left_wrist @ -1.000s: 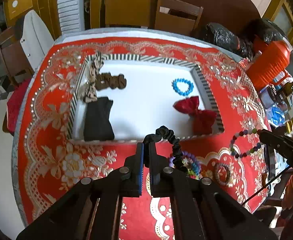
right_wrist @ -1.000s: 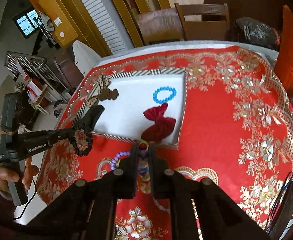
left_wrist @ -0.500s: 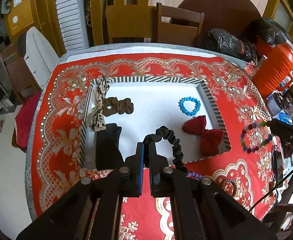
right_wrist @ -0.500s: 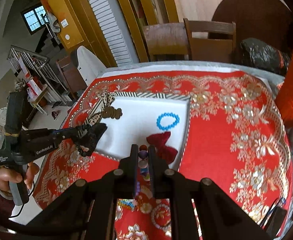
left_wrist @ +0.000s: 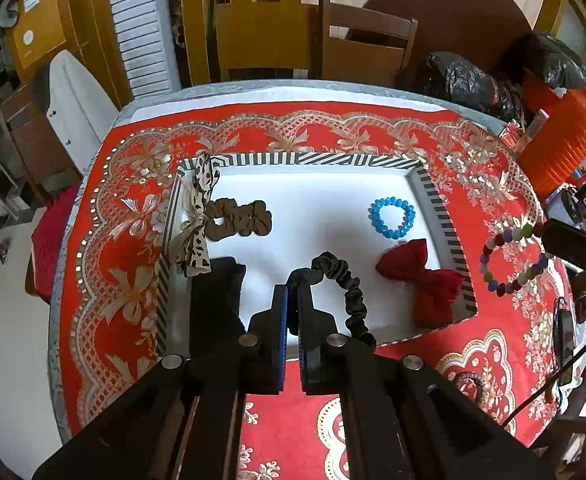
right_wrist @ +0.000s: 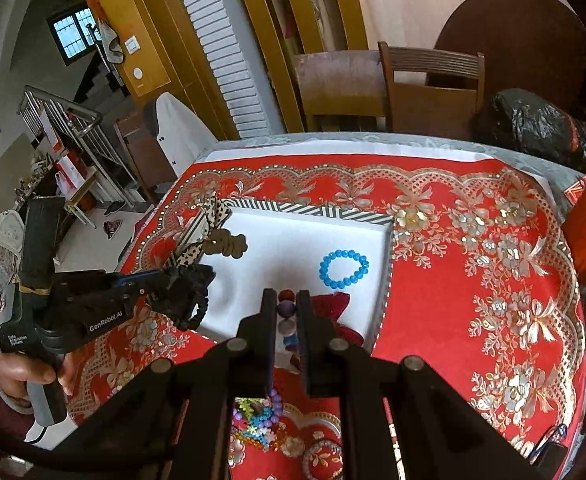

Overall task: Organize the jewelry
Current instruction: 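Carry the black scrunchie and multicolour bead bracelet into the tray with both tools, release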

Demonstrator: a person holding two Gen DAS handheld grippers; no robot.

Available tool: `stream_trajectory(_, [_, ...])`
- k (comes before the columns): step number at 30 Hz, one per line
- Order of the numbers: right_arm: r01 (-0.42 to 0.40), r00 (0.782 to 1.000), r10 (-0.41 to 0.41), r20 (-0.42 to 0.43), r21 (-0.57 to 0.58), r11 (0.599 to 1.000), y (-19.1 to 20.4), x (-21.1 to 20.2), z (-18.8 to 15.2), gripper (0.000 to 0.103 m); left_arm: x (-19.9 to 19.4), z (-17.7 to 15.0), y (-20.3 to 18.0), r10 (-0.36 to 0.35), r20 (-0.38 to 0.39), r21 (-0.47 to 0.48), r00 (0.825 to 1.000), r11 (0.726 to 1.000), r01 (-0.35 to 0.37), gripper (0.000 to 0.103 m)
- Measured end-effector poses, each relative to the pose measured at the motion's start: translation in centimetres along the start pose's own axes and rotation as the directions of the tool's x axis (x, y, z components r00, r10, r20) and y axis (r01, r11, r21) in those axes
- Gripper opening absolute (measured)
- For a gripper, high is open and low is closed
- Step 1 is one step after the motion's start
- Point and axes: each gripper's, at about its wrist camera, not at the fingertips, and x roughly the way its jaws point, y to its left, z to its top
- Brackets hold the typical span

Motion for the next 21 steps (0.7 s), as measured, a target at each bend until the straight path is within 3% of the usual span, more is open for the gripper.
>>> stream_trajectory(21, [-0.03,0.996,0.029,-0.087,-0.007,1.0,0.2,9.0,3.8,0.01,6.0,1.1,2.1,0.013,-0.084,-0.043,0.996,0.999,-0.017,0.0])
